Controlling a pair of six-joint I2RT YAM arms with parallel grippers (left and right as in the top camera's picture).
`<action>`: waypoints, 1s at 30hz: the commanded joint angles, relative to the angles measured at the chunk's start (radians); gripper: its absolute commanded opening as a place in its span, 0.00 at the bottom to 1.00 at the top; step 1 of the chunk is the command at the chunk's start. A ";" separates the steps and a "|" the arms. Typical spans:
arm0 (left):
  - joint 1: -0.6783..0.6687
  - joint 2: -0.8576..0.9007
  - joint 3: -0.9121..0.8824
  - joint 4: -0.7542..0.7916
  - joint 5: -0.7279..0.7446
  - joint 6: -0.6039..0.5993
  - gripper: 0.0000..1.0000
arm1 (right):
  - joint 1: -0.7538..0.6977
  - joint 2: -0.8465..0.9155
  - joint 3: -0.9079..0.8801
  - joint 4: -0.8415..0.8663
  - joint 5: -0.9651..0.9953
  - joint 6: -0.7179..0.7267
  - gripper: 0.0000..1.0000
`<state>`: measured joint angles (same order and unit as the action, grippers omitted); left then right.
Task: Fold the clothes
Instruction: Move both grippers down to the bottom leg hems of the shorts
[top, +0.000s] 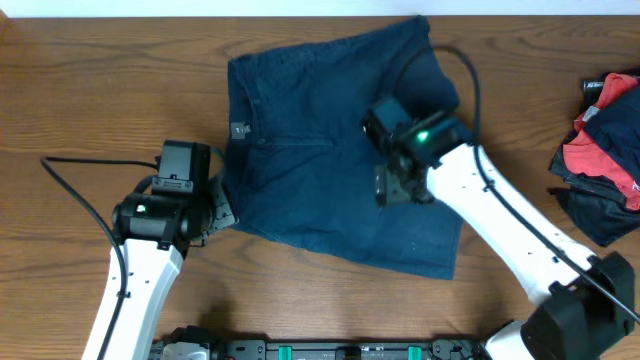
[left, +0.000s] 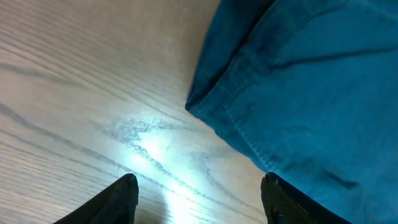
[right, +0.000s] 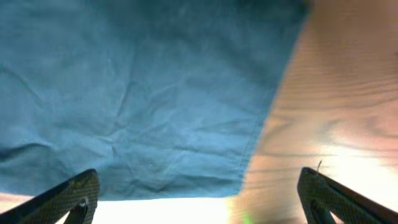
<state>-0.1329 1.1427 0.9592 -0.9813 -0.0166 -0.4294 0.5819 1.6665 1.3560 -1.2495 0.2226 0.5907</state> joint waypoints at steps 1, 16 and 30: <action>-0.002 -0.002 -0.006 0.009 0.014 -0.009 0.65 | 0.008 -0.026 -0.102 0.048 -0.069 0.053 0.99; -0.002 0.067 -0.156 0.188 0.150 0.060 0.65 | 0.023 -0.090 -0.536 0.278 -0.168 0.172 0.99; -0.002 0.068 -0.239 0.271 0.211 0.145 0.69 | 0.038 -0.312 -0.686 0.318 -0.288 0.225 0.99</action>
<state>-0.1329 1.2102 0.7238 -0.7151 0.1841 -0.3138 0.6121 1.3628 0.6750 -0.9379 -0.0429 0.7895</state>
